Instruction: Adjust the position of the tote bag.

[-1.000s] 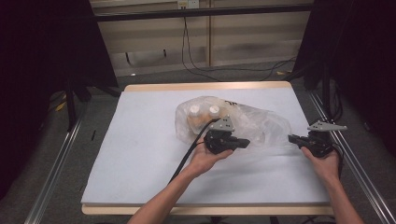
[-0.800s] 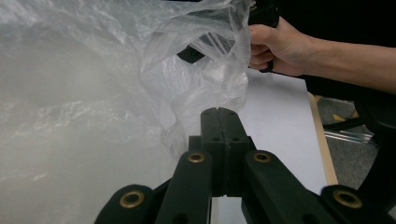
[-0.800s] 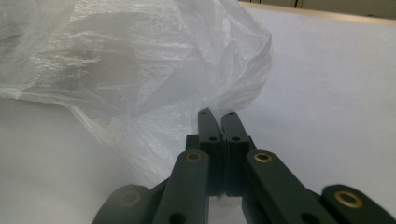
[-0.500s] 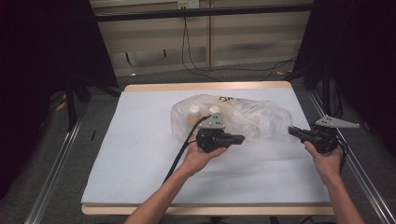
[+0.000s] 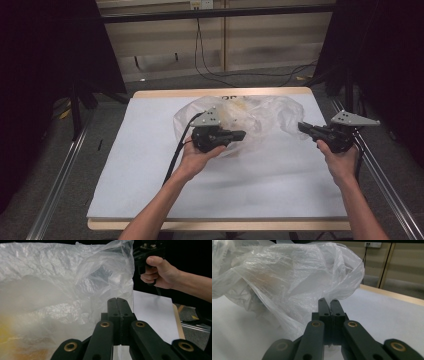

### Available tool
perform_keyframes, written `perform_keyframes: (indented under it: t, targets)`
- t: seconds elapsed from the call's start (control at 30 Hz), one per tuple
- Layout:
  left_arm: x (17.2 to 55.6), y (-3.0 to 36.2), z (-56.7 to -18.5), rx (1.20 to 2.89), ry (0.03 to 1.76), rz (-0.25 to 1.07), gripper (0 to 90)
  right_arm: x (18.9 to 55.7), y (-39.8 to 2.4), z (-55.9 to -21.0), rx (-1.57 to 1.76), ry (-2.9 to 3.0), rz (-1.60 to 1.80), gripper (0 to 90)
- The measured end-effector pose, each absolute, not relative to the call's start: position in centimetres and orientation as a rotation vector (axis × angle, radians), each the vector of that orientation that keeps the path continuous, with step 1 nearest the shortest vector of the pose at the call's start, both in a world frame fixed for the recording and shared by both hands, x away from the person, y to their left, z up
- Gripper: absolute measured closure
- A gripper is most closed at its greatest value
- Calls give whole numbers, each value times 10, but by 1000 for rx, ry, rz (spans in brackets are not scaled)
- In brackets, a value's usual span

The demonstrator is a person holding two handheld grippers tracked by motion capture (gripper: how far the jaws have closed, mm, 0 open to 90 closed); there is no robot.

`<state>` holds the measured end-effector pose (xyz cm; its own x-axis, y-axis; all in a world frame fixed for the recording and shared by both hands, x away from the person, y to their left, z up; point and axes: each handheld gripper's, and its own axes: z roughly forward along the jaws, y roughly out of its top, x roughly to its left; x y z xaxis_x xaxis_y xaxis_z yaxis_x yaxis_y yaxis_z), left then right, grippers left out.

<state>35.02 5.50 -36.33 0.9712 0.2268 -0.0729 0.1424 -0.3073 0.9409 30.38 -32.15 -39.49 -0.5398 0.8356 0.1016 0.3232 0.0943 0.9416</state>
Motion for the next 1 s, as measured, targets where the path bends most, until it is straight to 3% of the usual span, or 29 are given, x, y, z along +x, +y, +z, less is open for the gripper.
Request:
perform_keyframes:
  t: [1.0]
  targets:
    - [369, 151, -297, 1747, 377, 295, 900, 336, -275, -289, 923, 1843, 1580, 900]
